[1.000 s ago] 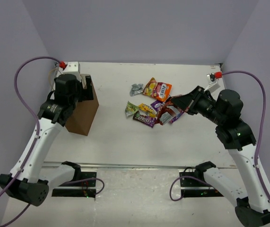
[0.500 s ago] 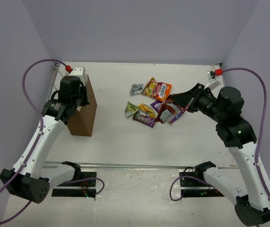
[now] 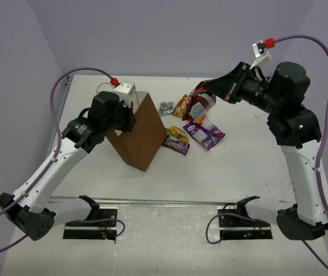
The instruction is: Place the snacks into the paper bag
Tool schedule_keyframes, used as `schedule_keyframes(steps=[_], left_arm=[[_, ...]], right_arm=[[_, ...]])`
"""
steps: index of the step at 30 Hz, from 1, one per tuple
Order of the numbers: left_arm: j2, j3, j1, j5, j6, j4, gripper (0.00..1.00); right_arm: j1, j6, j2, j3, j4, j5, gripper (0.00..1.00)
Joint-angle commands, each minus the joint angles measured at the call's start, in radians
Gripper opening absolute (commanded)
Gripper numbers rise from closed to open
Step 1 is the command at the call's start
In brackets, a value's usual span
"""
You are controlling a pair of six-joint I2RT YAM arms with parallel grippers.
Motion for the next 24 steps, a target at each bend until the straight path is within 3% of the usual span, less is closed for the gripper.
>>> schedule_keyframes(steps=[1,9,19,24], left_arm=[[0.032,0.025,-0.062,0.009,-0.007,0.05,0.0],[0.1,-0.024,-0.199,-0.045,-0.032,0.11,0.0],[0.014,0.005,-0.219,-0.419,-0.098,-0.144,0.0],[-0.028,0.002,-0.219,-0.441,-0.095,-0.193,0.0]], right_arm=[[0.002,-0.038,0.056,0.222,-0.042,-0.02,0.0],[-0.004,-0.015,0.171,0.411,-0.092,-0.028,0.0],[-0.013,-0.009,0.185,0.379,-0.076,-0.039,0.0],[-0.013,0.013,0.213,0.408,-0.063,-0.06,0.0]])
